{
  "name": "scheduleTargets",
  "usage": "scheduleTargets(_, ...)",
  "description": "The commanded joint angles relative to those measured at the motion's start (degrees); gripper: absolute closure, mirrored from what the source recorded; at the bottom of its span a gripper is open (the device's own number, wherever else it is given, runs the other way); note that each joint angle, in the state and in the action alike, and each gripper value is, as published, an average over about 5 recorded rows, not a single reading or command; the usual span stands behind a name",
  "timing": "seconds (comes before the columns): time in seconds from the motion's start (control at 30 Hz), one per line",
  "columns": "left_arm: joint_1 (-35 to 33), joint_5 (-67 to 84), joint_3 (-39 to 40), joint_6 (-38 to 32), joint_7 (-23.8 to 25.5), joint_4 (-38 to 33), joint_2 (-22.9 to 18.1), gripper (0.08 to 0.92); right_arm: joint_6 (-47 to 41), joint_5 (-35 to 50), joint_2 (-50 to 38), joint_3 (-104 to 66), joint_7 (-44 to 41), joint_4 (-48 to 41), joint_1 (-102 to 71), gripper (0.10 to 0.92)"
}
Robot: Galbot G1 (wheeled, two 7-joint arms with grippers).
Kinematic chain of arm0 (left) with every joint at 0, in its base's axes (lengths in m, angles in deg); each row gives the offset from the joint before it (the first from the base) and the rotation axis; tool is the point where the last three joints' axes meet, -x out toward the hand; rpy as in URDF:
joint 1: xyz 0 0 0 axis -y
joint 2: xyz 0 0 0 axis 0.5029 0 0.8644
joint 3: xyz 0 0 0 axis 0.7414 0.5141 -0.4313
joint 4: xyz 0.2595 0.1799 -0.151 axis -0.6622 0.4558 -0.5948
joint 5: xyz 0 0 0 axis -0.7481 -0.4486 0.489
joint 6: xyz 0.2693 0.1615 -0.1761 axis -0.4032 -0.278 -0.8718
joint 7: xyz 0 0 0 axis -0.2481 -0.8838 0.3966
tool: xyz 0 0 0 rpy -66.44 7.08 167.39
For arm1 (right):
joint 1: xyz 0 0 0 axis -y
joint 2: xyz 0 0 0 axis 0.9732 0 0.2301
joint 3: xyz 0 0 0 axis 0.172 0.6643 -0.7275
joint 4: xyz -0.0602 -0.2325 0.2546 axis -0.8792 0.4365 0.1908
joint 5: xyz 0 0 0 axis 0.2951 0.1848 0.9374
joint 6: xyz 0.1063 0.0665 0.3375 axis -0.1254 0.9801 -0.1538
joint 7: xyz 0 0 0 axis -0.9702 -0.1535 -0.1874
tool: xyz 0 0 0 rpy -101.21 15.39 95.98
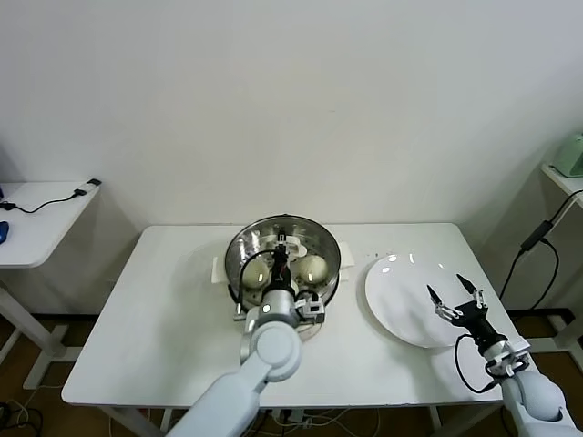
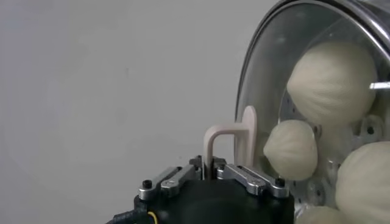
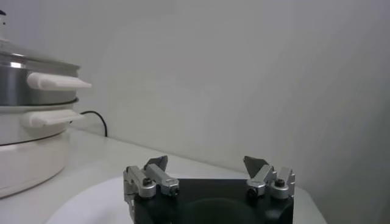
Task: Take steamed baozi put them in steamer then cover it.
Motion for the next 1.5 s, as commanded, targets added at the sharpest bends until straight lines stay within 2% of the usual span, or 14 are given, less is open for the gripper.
scheduleTargets(0.03,-0.30,1.01,0.80,2.81,1.54,-3.86,2.16,0.731,-0.05,-0.17,0.06,-0.12,-0.05,-0.11,0.00,0.203)
scheduleTargets(0.4,-4.77,6.23,-0.40,2.79,0.50,-13.93,8.72,0.402,-0.33,-0.49,0.36,-0.22,0.06,-0.14,0.10,0.203)
scheduleTargets(0.53,-7.49,10.65,-2.43,1.42,-3.24,-17.57,10.95,0.281,-1.14,-0.95,0.60,-0.38,0.62,0.57,-0.07,0.203)
scheduleTargets(0.67,-11.63,17.31,-5.92,-2.55,-8.89,-20.38,13.48,0.196,-2.96,-1.89,0.89,-0.80,1.42,2.30,-0.90,0.203)
scheduleTargets(0.77,-14.28,26.93,-9.78,-5.82,-12.42,-22.10,15.29,0.179,-4.05,-1.88,1.16,-1.05,1.79,4.01,-1.63,0.203)
scheduleTargets(0.93,-17.57,46.23,-19.65,-16.49,-17.94,-24.02,18.15,0.177,-4.25,-1.75,1.84,-1.77,2.71,6.68,-2.78,0.203)
scheduleTargets(1.07,-22.39,57.29,-28.86,-24.76,-19.38,-24.99,17.39,0.177,-4.51,-1.24,2.90,-2.26,4.43,9.54,-3.98,0.203)
scheduleTargets(1.17,-27.83,64.91,-36.35,-31.10,-17.82,-24.95,14.42,0.177,-4.84,-2.29,3.93,-2.57,5.77,11.98,-5.07,0.203)
scheduleTargets(1.3,-34.74,77.02,-45.24,-38.19,-12.51,-23.36,9.88,0.177,-4.78,-3.53,5.24,-2.62,7.37,14.69,-6.42,0.203)
scheduleTargets(1.5,-40.59,90.62,-53.23,-42.70,-7.88,-19.82,5.09,0.177,-4.80,-3.95,6.28,-2.64,8.64,17.97,-8.52,0.203)
